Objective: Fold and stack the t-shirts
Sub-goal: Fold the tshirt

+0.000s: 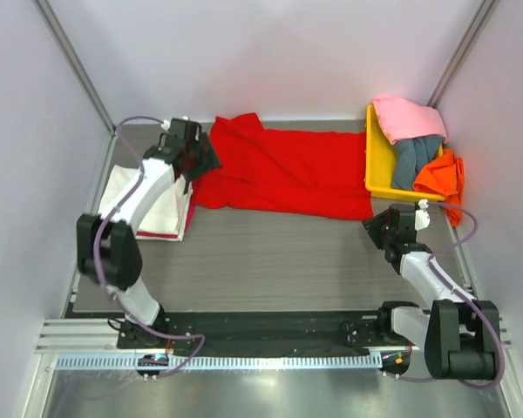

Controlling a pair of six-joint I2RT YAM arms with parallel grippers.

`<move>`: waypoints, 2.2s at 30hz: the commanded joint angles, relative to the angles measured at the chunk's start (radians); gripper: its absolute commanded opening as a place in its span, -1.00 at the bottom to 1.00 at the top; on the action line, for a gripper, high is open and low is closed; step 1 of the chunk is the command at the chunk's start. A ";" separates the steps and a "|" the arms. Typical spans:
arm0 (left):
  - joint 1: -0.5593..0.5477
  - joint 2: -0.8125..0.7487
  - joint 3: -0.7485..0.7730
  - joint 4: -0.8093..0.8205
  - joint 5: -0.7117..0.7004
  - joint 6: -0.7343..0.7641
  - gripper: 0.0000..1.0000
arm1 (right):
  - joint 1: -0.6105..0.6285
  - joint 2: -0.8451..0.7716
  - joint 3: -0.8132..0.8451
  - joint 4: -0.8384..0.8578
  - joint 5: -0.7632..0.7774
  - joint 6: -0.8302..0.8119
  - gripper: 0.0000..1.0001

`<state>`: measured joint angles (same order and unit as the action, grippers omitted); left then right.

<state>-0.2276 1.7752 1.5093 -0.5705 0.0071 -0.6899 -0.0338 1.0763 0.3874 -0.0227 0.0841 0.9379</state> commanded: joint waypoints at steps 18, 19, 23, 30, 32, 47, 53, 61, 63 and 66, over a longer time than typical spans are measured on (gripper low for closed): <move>-0.111 -0.106 -0.391 0.070 -0.282 0.115 -0.99 | 0.005 -0.052 -0.016 0.049 -0.012 -0.042 -0.13; -0.113 -0.093 -0.390 0.076 -0.303 0.131 -1.00 | 0.006 -0.056 -0.018 0.049 -0.012 -0.044 -0.13; -0.113 -0.033 -0.385 0.115 -0.315 0.176 -1.00 | 0.005 -0.058 -0.019 0.049 -0.017 -0.047 -0.13; -0.095 0.032 -0.385 0.107 -0.403 0.170 -0.99 | 0.005 -0.056 -0.025 0.044 -0.012 -0.053 -0.13; -0.078 0.046 -0.385 0.109 -0.406 0.159 -1.00 | 0.005 -0.052 -0.027 0.044 -0.010 -0.051 -0.13; 0.183 0.119 -0.272 0.078 -0.366 0.064 -0.99 | 0.005 0.097 -0.098 0.358 0.074 0.085 0.07; 0.180 0.070 -0.317 0.152 -0.182 0.020 -0.99 | 0.006 0.257 -0.082 0.489 0.098 0.139 0.02; 0.151 -0.166 -0.585 0.339 -0.033 -0.146 -1.00 | 0.008 0.335 -0.050 0.478 0.187 0.197 -0.40; 0.128 -0.209 -0.633 0.383 -0.029 -0.210 -1.00 | 0.006 0.356 -0.038 0.472 0.194 0.193 -0.54; 0.079 -0.263 -0.699 0.463 -0.077 -0.287 -0.89 | 0.006 0.395 -0.018 0.483 0.192 0.185 -0.80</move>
<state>-0.1085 1.5673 0.8413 -0.2516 -0.0620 -0.8551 -0.0319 1.4322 0.3386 0.4572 0.2142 1.1275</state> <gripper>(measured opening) 0.032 0.134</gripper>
